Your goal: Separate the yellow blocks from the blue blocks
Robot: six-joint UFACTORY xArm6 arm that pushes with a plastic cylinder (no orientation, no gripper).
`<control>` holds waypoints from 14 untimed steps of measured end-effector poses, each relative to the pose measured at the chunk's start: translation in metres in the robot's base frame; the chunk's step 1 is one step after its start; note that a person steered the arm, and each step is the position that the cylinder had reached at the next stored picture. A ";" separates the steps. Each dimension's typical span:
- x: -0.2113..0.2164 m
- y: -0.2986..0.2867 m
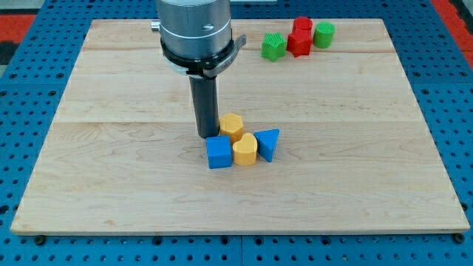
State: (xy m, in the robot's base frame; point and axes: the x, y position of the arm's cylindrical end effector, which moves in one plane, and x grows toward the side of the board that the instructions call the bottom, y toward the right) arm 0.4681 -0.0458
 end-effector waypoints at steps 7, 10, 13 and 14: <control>0.130 -0.022; 0.082 0.035; 0.066 0.101; 0.066 0.105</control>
State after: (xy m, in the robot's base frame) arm 0.5338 0.0589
